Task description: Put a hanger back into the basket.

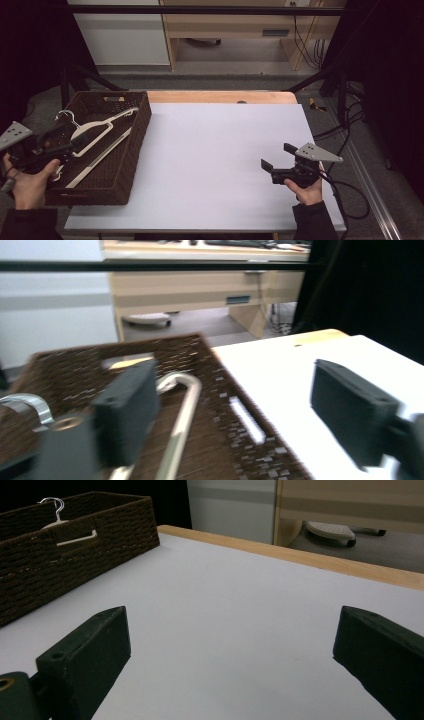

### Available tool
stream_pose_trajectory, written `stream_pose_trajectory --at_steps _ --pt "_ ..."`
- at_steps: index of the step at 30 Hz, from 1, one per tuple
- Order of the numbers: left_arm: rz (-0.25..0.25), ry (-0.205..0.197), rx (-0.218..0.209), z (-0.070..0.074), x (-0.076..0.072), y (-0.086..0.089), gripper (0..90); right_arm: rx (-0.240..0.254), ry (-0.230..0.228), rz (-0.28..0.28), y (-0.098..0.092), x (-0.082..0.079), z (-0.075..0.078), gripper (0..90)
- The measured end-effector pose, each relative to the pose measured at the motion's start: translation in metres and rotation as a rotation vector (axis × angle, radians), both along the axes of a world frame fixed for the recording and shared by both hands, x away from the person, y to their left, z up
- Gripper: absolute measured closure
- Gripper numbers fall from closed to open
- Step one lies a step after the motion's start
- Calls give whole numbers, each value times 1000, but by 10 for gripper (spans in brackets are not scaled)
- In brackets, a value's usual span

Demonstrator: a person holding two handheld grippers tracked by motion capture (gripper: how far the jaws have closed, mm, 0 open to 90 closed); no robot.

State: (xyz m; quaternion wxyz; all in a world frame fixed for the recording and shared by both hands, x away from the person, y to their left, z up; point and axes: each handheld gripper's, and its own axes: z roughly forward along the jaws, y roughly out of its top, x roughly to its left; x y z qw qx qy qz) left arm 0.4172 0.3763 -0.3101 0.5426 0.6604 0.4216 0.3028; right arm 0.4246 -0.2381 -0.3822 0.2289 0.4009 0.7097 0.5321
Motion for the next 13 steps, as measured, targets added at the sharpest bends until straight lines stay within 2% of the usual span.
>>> stream_pose_trajectory --at_steps 3,6,13 --pt "-51 -9 -12 -6 -4 -24 101 4 0 -4 -2 -1 0 22" --pt "-91 7 6 -15 -4 -46 73 5 -2 3 -4 -2 0 23" --pt "-142 35 17 -38 -4 -74 72 12 -8 3 -9 -4 -1 22"
